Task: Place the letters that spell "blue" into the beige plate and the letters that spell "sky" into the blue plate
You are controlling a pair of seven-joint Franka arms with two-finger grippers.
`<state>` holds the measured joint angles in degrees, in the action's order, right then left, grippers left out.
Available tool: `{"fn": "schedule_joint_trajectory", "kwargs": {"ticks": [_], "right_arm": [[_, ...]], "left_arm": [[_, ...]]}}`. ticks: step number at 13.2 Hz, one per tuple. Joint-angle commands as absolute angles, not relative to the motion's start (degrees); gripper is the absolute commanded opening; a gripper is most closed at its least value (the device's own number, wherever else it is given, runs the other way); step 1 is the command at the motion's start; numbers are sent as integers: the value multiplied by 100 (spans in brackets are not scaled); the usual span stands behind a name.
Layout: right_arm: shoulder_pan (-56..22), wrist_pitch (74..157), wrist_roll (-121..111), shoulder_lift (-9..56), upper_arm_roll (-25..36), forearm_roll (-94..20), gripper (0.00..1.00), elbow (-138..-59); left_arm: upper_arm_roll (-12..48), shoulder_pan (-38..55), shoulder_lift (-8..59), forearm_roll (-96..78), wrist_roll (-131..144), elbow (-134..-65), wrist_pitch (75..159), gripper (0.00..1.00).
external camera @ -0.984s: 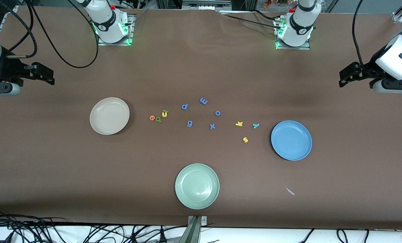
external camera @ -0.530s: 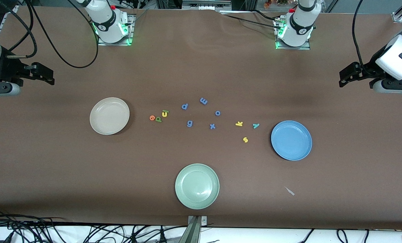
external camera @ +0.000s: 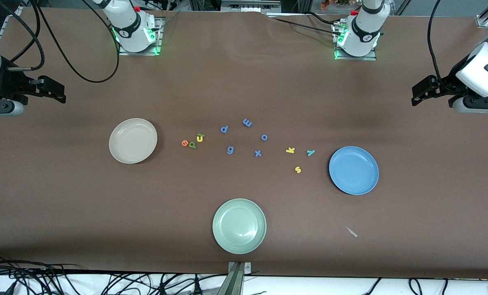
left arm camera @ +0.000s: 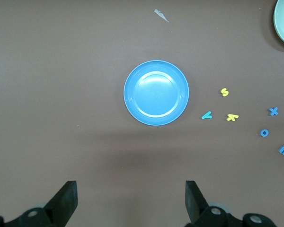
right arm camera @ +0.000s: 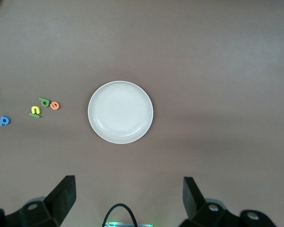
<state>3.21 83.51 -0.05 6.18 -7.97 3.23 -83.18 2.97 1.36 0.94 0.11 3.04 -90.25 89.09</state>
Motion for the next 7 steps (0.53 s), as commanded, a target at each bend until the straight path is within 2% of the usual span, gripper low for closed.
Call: {"fn": "schedule_joint_trajectory", "kwargs": {"ticks": [1, 7], "right_arm": [[360, 8235, 44, 668, -809, 220, 100, -8165], [352, 8262, 53, 668, -809, 220, 100, -8165]], "left_arm": [[343, 97, -26, 158, 334, -9097, 8886, 100], [352, 97, -26, 158, 334, -9097, 8886, 100]]}}
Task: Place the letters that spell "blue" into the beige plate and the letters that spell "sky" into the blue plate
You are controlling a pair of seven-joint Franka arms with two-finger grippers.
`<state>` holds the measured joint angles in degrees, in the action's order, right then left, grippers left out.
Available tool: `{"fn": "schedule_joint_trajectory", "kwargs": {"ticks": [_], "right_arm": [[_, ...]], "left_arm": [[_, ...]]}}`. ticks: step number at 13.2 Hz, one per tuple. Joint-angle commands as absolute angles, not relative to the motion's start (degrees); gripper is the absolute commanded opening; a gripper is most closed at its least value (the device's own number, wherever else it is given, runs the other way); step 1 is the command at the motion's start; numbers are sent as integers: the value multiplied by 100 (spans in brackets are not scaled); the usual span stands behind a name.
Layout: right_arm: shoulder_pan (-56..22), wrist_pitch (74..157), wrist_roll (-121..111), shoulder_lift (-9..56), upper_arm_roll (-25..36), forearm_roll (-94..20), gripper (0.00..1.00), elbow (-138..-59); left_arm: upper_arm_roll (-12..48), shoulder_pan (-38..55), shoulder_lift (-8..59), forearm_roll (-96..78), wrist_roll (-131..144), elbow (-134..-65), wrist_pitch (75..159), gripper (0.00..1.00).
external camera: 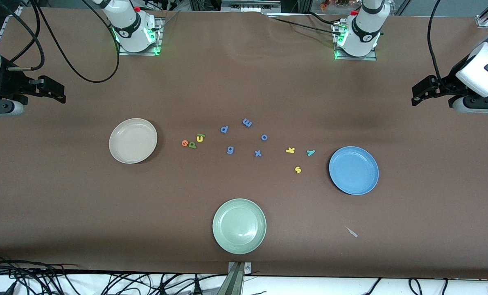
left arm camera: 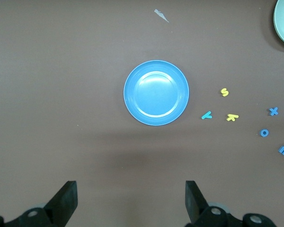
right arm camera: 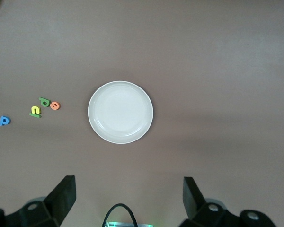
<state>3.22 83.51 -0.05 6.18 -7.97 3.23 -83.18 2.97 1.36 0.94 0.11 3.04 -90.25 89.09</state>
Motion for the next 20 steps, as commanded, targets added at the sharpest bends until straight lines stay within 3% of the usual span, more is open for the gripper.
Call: {"fn": "schedule_joint_trajectory", "kwargs": {"ticks": [1, 11, 14, 17, 20], "right_arm": [[352, 8253, 44, 668, -809, 220, 100, -8165], [334, 8200, 9, 685, -677, 202, 100, -8165], [299, 8191, -96, 694, -712, 185, 100, -8217], [45, 8262, 105, 1115, -773, -9, 100, -8200], [-158, 8577, 527, 1379, -782, -26, 100, -8191]], "left_arm": [[343, 105, -26, 158, 334, -9097, 8886, 100], [431, 325, 307, 53, 211, -8903, 8895, 100], [589, 448, 650, 141, 272, -8886, 8921, 100], [598, 562, 1097, 123, 299, -8851, 8982, 100], [598, 817, 1633, 132, 1252, -8851, 9639, 100]]}}
